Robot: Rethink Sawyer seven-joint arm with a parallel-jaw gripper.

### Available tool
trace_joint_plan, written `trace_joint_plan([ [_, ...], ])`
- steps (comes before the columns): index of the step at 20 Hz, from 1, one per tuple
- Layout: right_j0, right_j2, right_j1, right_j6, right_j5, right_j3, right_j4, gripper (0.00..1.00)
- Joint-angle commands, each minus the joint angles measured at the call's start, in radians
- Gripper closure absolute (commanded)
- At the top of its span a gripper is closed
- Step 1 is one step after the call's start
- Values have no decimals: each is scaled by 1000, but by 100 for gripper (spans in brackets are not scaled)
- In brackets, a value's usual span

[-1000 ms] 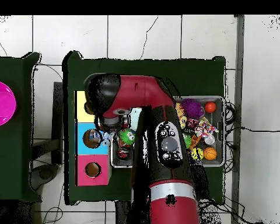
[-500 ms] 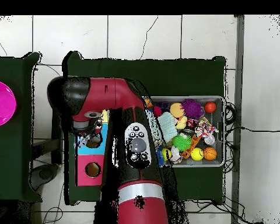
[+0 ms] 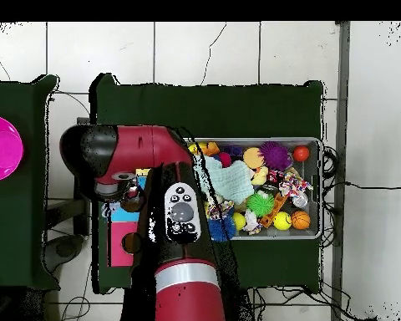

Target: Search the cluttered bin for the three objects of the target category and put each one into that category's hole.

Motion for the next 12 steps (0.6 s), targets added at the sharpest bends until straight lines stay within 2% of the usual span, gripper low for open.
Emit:
trace_joint_plan([
  [1, 0, -27, 77, 262, -111, 117, 13, 100],
  [5, 17, -46, 94, 251, -105, 97, -7, 100],
  [12, 50, -91, 126, 209, -37, 51, -60, 100],
])
